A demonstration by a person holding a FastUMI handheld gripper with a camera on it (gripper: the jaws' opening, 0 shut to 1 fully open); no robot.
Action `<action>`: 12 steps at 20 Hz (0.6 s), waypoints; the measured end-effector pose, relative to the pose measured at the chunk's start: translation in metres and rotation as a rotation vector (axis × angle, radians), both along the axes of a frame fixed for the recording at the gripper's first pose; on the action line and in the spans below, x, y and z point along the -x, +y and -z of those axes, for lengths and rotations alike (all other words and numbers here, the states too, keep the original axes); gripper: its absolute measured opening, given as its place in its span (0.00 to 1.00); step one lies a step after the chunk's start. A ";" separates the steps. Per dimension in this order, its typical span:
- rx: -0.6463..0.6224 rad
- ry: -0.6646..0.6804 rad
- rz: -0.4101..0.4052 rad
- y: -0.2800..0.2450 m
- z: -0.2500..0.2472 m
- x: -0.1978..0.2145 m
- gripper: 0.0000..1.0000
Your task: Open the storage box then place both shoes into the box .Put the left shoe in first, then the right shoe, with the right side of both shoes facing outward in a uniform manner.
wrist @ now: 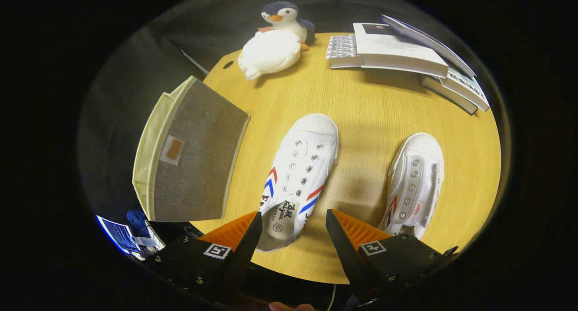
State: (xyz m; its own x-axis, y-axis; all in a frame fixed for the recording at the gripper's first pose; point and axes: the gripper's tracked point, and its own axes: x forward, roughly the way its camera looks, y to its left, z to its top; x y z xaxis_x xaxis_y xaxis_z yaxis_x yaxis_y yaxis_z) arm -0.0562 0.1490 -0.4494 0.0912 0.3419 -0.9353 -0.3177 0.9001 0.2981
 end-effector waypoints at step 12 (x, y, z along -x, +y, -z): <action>0.131 0.125 -0.064 0.001 0.046 -0.013 0.27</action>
State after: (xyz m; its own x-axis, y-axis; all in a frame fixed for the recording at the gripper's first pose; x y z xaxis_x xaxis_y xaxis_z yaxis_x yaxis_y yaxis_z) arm -0.0430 0.1500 -0.4954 -0.0466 0.2177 -0.9749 -0.3432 0.9131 0.2203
